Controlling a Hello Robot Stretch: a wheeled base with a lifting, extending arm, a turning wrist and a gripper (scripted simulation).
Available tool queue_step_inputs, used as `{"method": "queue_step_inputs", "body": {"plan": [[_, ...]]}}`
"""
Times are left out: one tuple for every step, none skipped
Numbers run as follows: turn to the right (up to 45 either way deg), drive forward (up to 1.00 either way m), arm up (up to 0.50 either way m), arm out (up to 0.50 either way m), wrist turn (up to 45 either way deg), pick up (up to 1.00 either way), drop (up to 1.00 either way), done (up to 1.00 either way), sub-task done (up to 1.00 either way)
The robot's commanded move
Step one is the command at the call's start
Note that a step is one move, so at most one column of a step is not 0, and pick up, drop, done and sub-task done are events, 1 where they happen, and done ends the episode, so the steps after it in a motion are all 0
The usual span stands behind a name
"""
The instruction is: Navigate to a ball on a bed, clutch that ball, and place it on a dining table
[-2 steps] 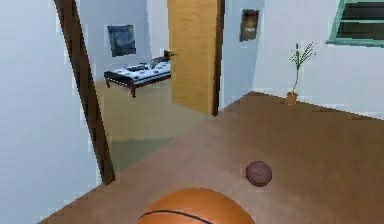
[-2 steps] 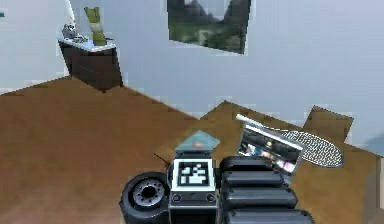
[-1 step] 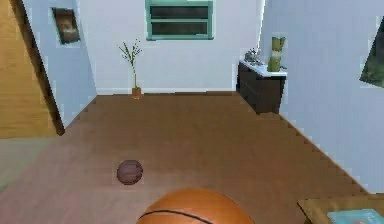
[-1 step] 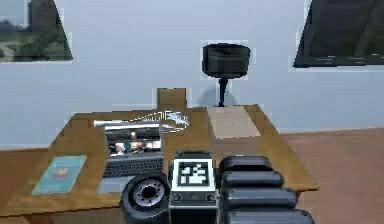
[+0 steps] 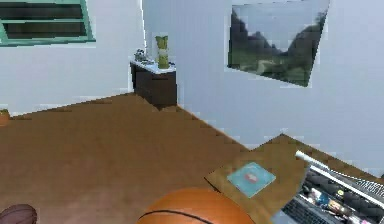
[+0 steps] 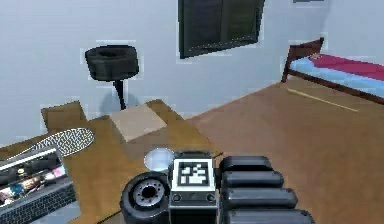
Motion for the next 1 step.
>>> {"method": "queue_step_inputs", "body": {"plan": [[-45.0, 0.0, 0.0, 0.0, 0.0, 0.0, 0.0, 0.0, 0.0]]}}
